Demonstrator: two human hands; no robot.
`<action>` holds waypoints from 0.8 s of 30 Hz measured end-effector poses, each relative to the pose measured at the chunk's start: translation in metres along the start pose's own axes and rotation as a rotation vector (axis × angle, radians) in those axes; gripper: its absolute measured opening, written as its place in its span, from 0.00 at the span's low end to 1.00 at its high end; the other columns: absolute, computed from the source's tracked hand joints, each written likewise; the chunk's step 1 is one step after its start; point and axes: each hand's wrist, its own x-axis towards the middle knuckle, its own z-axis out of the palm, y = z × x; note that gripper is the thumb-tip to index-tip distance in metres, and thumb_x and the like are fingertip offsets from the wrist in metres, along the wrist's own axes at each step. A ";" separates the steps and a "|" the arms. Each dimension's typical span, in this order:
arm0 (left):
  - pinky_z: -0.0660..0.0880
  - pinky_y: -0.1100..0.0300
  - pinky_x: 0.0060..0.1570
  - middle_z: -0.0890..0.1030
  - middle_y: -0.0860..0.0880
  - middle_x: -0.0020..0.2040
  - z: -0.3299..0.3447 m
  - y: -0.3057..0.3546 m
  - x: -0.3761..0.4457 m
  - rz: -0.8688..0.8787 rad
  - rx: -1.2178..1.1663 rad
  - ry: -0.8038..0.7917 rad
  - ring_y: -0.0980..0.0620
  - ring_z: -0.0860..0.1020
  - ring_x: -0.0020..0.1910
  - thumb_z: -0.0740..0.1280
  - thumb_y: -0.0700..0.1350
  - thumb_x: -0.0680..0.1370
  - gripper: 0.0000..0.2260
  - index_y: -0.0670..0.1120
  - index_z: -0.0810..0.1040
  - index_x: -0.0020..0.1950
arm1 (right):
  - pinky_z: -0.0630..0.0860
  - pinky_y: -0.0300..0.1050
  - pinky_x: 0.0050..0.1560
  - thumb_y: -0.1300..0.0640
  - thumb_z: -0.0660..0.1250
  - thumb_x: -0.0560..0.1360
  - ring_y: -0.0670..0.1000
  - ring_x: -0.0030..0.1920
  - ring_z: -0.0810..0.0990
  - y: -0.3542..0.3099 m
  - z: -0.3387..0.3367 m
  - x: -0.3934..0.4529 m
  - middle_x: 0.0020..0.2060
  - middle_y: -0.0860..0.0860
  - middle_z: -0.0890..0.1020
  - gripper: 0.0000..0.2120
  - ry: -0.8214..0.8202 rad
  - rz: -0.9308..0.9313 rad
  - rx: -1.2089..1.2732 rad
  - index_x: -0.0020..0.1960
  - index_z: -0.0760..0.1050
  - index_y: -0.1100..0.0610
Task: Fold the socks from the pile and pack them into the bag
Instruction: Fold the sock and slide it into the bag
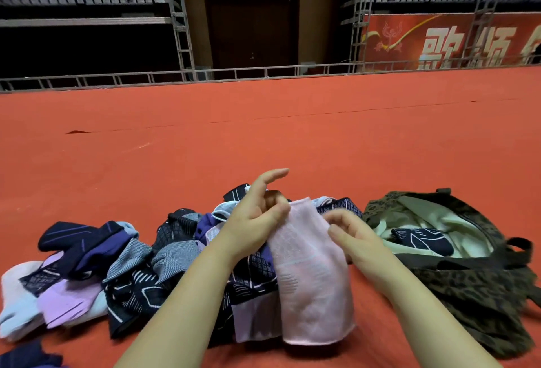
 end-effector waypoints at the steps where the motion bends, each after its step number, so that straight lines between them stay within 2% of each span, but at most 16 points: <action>1: 0.66 0.65 0.34 0.72 0.57 0.35 0.001 0.006 0.002 0.002 0.025 -0.049 0.56 0.68 0.34 0.62 0.42 0.75 0.21 0.66 0.69 0.61 | 0.72 0.42 0.46 0.38 0.68 0.64 0.46 0.48 0.78 -0.005 -0.002 0.003 0.50 0.48 0.79 0.18 -0.004 -0.021 0.038 0.54 0.77 0.40; 3: 0.67 0.63 0.37 0.74 0.57 0.35 0.003 0.017 0.008 0.007 0.066 -0.146 0.55 0.70 0.36 0.63 0.42 0.74 0.23 0.71 0.70 0.58 | 0.72 0.47 0.60 0.39 0.69 0.65 0.48 0.62 0.76 -0.021 -0.008 0.007 0.59 0.47 0.77 0.23 -0.046 -0.091 0.041 0.59 0.74 0.35; 6: 0.68 0.66 0.40 0.76 0.58 0.36 0.006 0.028 0.011 0.030 0.115 -0.205 0.58 0.72 0.37 0.65 0.42 0.73 0.22 0.69 0.72 0.57 | 0.70 0.45 0.63 0.43 0.68 0.65 0.41 0.65 0.72 -0.047 -0.017 0.011 0.63 0.40 0.74 0.13 -0.162 -0.133 -0.161 0.50 0.79 0.37; 8: 0.68 0.66 0.40 0.77 0.58 0.35 0.001 0.032 0.012 0.046 0.120 -0.179 0.59 0.73 0.37 0.68 0.47 0.70 0.19 0.69 0.74 0.55 | 0.71 0.44 0.59 0.44 0.69 0.63 0.40 0.60 0.75 -0.061 -0.023 0.016 0.58 0.37 0.76 0.07 -0.195 -0.121 -0.274 0.38 0.78 0.44; 10: 0.70 0.65 0.41 0.78 0.59 0.37 -0.007 0.033 0.014 0.053 0.161 -0.147 0.59 0.74 0.38 0.68 0.51 0.67 0.16 0.65 0.76 0.53 | 0.71 0.44 0.50 0.45 0.70 0.64 0.44 0.50 0.78 -0.069 -0.028 0.017 0.50 0.40 0.80 0.09 -0.224 -0.142 -0.204 0.32 0.74 0.48; 12: 0.72 0.65 0.45 0.79 0.62 0.40 -0.011 0.035 0.015 0.051 0.267 -0.147 0.61 0.76 0.41 0.70 0.54 0.64 0.14 0.59 0.77 0.49 | 0.72 0.41 0.41 0.47 0.73 0.65 0.47 0.43 0.78 -0.074 -0.030 0.015 0.46 0.47 0.82 0.12 -0.279 -0.155 0.015 0.33 0.72 0.50; 15: 0.71 0.64 0.46 0.77 0.63 0.42 -0.010 0.036 0.016 0.060 0.386 -0.191 0.60 0.75 0.44 0.70 0.56 0.63 0.10 0.56 0.77 0.41 | 0.72 0.39 0.34 0.43 0.78 0.61 0.49 0.39 0.78 -0.081 -0.027 0.012 0.44 0.51 0.82 0.18 -0.328 -0.158 0.217 0.32 0.73 0.53; 18: 0.74 0.59 0.50 0.76 0.58 0.50 -0.009 0.031 0.020 -0.014 0.206 -0.206 0.57 0.76 0.51 0.74 0.49 0.64 0.08 0.48 0.77 0.37 | 0.74 0.39 0.34 0.46 0.81 0.57 0.49 0.37 0.79 -0.084 -0.033 0.014 0.42 0.53 0.82 0.20 -0.288 -0.162 0.319 0.31 0.72 0.53; 20: 0.76 0.55 0.46 0.78 0.51 0.47 -0.003 0.026 0.025 -0.087 0.080 -0.228 0.53 0.77 0.45 0.73 0.42 0.65 0.07 0.50 0.77 0.39 | 0.73 0.39 0.31 0.48 0.81 0.57 0.49 0.34 0.77 -0.084 -0.042 0.016 0.39 0.54 0.81 0.20 -0.235 -0.112 0.282 0.31 0.71 0.53; 22: 0.74 0.59 0.39 0.76 0.49 0.39 0.005 0.021 0.036 -0.134 0.059 -0.199 0.52 0.74 0.38 0.73 0.40 0.67 0.11 0.50 0.74 0.44 | 0.65 0.36 0.25 0.53 0.78 0.63 0.47 0.27 0.70 -0.084 -0.052 0.020 0.32 0.52 0.74 0.17 -0.151 -0.027 0.100 0.34 0.68 0.53; 24: 0.73 0.64 0.38 0.75 0.51 0.37 0.012 0.019 0.052 -0.169 0.082 -0.156 0.56 0.74 0.36 0.72 0.36 0.71 0.15 0.52 0.74 0.50 | 0.62 0.36 0.24 0.62 0.73 0.70 0.44 0.25 0.66 -0.084 -0.064 0.030 0.29 0.50 0.68 0.14 -0.041 -0.003 -0.122 0.37 0.67 0.54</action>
